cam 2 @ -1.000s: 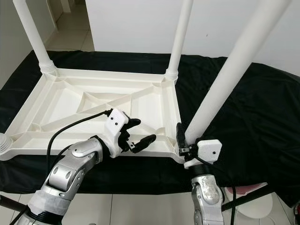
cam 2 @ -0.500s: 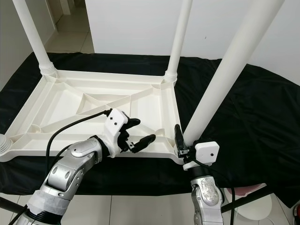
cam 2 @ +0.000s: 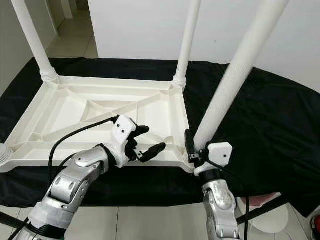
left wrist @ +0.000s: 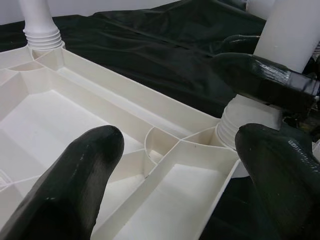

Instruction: Building children table

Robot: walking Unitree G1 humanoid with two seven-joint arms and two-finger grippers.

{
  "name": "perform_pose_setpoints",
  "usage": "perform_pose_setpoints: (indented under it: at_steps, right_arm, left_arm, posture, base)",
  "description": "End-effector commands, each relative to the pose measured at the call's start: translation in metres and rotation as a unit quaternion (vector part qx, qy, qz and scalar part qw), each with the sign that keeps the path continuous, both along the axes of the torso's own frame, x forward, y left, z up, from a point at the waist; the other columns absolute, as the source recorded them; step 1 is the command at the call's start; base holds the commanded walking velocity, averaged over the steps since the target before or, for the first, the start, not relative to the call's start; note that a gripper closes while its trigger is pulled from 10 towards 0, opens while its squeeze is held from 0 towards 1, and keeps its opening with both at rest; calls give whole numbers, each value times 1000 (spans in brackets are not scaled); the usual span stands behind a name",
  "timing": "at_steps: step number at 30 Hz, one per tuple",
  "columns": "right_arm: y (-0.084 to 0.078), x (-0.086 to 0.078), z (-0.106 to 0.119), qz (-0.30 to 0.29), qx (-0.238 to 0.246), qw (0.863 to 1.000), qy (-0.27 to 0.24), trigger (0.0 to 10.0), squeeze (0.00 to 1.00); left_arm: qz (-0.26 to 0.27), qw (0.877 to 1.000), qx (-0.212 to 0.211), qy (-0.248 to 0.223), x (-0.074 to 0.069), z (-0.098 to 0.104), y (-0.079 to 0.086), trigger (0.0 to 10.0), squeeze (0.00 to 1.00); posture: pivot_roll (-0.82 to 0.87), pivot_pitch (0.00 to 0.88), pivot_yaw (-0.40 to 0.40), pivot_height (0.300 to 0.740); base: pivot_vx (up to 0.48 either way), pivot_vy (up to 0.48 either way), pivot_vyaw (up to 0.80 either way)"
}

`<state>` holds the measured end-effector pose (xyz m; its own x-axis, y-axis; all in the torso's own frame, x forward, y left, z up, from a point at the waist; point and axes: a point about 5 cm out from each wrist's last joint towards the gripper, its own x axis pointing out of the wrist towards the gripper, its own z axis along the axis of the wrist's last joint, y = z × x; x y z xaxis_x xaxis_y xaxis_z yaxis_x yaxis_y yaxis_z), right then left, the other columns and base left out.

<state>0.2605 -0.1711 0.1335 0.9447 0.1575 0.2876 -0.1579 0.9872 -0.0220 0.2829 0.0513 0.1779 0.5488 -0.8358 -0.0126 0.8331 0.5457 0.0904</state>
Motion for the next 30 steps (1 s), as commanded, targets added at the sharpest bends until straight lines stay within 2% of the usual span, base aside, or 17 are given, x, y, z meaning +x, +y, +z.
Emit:
perform_pose_setpoints:
  at_steps: [1, 11, 23, 26, 30]
  right_arm:
    - [-7, -5, -51, -17, -14, 989, 147, 10000, 0]
    - [-12, 7, -46, -35, -17, 985, 170, 10000, 0]
    - [-23, 22, -36, -74, -6, 984, 162, 10000, 0]
    - [-27, 27, -33, -106, 6, 981, 160, 10000, 0]
    - [-22, 30, -31, -150, 38, 976, 152, 10000, 0]
  left_arm:
    - [1, 1000, 1, -4, -1, 3, -3, 10000, 0]
    - [1, 1000, 0, -3, -1, 3, -3, 10000, 0]
    - [1, 1000, -1, -4, -1, 3, -3, 10000, 0]
    - [1, 1000, -1, -4, -1, 4, -3, 10000, 0]
    - [2, 1000, -2, -4, -2, 3, -4, 10000, 0]
  posture:
    - [34, 108, 7, 740]
    - [35, 114, 3, 740]
    - [33, 117, 3, 740]
    - [36, 118, -1, 740]
    - [40, 116, -8, 740]
  base:
    - [0, 0, 0]
    - [0, 0, 0]
    - [0, 0, 0]
    - [0, 0, 0]
    - [0, 0, 0]
